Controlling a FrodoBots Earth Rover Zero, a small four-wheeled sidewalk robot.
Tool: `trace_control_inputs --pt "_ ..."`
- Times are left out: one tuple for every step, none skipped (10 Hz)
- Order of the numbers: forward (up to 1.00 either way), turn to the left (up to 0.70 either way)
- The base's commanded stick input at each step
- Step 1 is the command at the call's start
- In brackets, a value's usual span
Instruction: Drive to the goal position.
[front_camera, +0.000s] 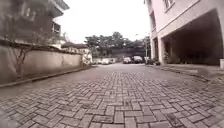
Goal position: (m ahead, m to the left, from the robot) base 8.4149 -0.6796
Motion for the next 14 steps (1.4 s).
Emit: trace_control_inputs --pt "0.7 0.0" --pt "0.7 0.0" --pt "0.7 0.0" --pt "0.7 0.0" --pt "0.7 0.0" --pt "0.7 0.0" --pt "0.7 0.0" --pt "0.7 0.0" --pt "0.7 0.0" --pt "0.7 0.0" --pt "0.7 0.0" --pt "0.7 0.0" --pt "0.7 0.0" --pt "0.7 0.0"
